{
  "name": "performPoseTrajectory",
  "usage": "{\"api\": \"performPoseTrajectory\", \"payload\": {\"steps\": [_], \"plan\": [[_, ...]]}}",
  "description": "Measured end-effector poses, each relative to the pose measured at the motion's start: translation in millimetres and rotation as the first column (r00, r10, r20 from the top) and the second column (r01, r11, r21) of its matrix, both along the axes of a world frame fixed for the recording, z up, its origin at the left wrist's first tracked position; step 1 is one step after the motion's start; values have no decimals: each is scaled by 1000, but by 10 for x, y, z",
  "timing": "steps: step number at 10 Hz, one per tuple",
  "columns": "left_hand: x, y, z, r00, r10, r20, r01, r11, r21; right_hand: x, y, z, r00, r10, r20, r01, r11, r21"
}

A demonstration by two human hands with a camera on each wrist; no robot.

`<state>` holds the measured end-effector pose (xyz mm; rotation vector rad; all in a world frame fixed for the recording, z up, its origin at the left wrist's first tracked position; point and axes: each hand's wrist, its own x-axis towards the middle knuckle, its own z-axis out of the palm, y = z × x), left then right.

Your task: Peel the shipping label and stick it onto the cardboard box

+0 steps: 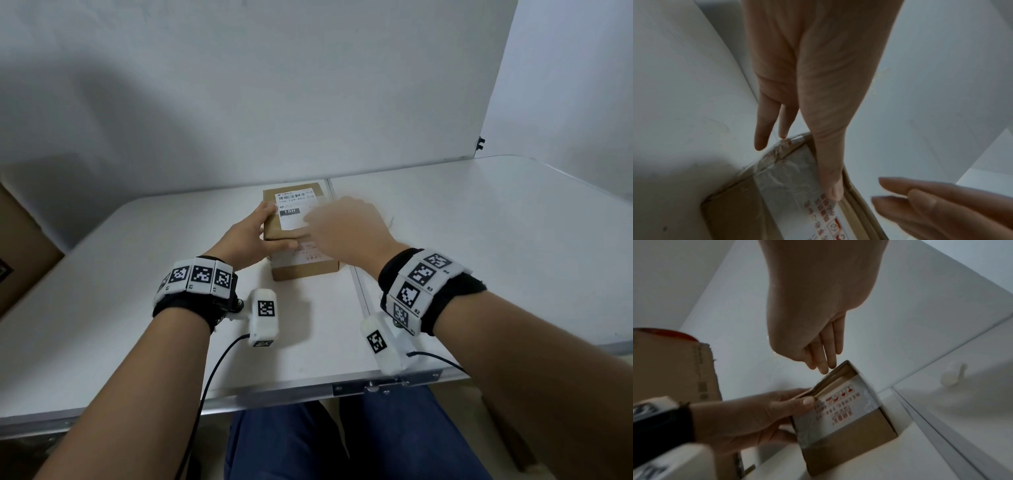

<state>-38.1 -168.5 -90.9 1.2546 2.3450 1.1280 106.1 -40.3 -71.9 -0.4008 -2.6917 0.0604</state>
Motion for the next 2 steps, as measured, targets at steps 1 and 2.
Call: {"api": "performPoseTrajectory", "payload": {"steps": [1, 2], "plan": [[-91, 14, -11, 999, -48, -9, 47, 996, -74, -86, 112, 118, 993, -66, -99, 48, 984, -174], [-112, 25, 32, 992, -108, -62, 103, 992, -77, -238, 229, 194, 985, -107, -134, 62, 952, -301]]}}
